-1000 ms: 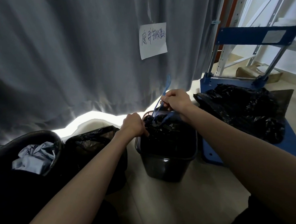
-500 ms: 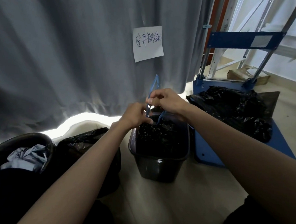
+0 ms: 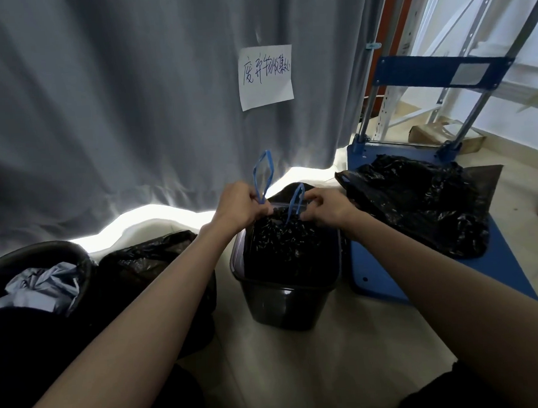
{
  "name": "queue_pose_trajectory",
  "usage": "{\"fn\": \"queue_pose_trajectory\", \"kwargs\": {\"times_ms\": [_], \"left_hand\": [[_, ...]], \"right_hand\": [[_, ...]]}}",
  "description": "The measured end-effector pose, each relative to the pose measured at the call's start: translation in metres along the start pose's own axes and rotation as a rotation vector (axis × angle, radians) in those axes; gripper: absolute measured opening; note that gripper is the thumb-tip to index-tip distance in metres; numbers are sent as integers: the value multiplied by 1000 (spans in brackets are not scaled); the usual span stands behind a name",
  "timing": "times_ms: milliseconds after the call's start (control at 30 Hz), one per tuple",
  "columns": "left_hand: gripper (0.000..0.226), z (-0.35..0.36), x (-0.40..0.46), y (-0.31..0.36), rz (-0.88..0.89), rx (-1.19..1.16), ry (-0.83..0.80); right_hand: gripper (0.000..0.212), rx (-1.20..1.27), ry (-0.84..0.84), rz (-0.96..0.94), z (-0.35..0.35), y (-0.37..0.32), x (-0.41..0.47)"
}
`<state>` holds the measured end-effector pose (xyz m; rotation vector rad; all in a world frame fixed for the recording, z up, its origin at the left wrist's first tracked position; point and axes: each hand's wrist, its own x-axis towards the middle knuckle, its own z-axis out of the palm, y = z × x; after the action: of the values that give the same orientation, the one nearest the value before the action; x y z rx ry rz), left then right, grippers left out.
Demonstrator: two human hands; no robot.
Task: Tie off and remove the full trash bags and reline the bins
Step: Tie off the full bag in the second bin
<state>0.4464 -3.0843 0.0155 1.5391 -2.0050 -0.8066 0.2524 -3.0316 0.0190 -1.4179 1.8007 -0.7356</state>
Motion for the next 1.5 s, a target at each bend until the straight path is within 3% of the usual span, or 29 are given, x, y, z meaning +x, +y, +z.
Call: {"fn": "queue_pose_trajectory", "kwargs": {"times_ms": [100, 167, 233, 333, 400, 467, 567, 800, 867, 1000, 1067, 1267, 1367, 1500], "left_hand": [[26, 0, -1, 3, 11, 8, 20], [25, 0, 0, 4, 18, 28, 30], [16, 0, 0, 5, 31, 65, 26], [23, 0, 1, 4, 44, 69, 30], [22, 0, 1, 2, 14, 43, 39], [14, -1, 0, 0, -2, 30, 39], [13, -2, 0, -2, -15, -20, 19], [6, -8, -6, 7, -1, -101, 43], [2, -12, -6, 12, 17, -82, 43], [23, -18, -4, 24, 83, -52, 4], [22, -19, -3, 30, 117, -26, -14], [29, -16, -2, 43, 148, -28, -1], [31, -14, 0, 43, 132, -29, 12], [27, -14, 1, 40, 138, -41, 12]], "right_hand": [[55, -41, -168, -105, 11, -3, 0], [63, -61, -185, -132, 19, -4, 2], [49, -73, -109, -176, 24, -5, 4], [8, -33, 40, -153, 21, -7, 9], [30, 7, 90, -148, 17, -7, 12], [32, 123, 159, -132, 14, -8, 12], [12, 422, 226, -86, 10, -9, 10], [20, 737, 139, -54, 5, -14, 5], [19, 715, 127, -52, 9, -16, 5], [12, 693, 133, -7, 12, -15, 7], [12, 659, 139, 4, 13, -15, 8], [7, 535, -52, -47, 25, -21, 9], [21, 426, -104, -70, 26, -23, 7], [21, 404, -154, -93, 23, -21, 5]]}}
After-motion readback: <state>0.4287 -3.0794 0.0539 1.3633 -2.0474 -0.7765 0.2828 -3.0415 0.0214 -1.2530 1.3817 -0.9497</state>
